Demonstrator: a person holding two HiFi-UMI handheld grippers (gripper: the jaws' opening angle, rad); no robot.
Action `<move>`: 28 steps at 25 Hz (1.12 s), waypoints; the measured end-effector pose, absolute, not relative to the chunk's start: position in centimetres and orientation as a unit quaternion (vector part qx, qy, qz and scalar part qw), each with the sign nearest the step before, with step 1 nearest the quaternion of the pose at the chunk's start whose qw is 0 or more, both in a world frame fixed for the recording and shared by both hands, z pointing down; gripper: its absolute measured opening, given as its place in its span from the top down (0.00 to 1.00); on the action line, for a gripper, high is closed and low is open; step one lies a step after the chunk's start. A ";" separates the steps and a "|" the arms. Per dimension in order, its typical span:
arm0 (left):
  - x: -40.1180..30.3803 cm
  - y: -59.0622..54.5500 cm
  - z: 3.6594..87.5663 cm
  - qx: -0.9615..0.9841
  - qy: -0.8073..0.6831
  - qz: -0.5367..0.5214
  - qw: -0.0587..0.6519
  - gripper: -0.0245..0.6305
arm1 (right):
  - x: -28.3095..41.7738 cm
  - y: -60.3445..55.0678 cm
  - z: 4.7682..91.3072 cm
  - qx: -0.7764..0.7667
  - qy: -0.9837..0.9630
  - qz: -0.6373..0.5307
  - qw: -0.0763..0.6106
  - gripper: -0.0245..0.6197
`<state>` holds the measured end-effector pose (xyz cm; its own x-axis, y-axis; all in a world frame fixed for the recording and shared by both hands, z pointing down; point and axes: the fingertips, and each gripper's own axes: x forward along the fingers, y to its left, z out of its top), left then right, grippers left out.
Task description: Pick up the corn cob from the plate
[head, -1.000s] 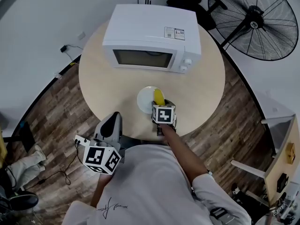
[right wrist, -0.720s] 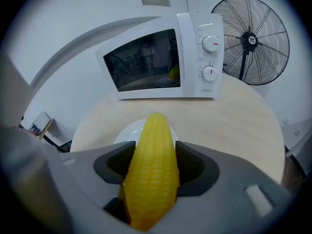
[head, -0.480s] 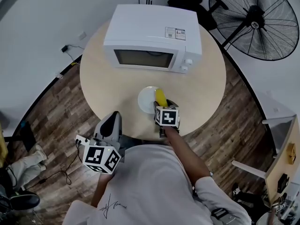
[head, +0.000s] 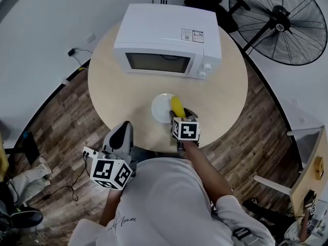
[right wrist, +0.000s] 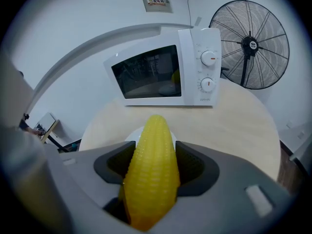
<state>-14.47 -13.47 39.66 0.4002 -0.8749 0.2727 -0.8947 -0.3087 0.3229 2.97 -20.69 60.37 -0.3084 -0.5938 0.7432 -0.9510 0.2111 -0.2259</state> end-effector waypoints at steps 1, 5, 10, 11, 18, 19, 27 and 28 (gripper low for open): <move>-14.5 -13.5 39.7 0.809 -0.547 0.023 0.215 0.96 | 3.0 -20.7 60.2 0.526 -0.734 0.342 0.259 0.54; -14.6 -13.2 39.6 0.809 -0.546 0.023 0.216 0.96 | 2.8 -20.4 59.4 0.524 -0.739 0.340 0.252 0.54; -15.0 -12.9 39.5 0.808 -0.549 0.022 0.215 0.96 | 2.5 -20.2 57.9 0.521 -0.749 0.331 0.241 0.54; -15.1 -12.9 39.6 0.807 -0.550 0.022 0.215 0.96 | 2.4 -20.2 57.6 0.520 -0.751 0.329 0.239 0.54; -15.5 -12.8 39.6 0.802 -0.554 0.019 0.220 0.96 | 2.3 -19.9 55.9 0.521 -0.760 0.319 0.223 0.54; -15.5 -12.8 39.5 0.803 -0.554 0.020 0.220 0.96 | 2.3 -19.8 55.6 0.521 -0.761 0.318 0.221 0.54; -15.1 -12.9 39.7 0.806 -0.548 0.024 0.221 0.96 | 3.0 -19.3 54.4 0.523 -0.764 0.315 0.209 0.54; -15.0 -12.8 39.8 0.806 -0.548 0.025 0.221 0.96 | 3.1 -19.3 54.2 0.524 -0.765 0.314 0.207 0.54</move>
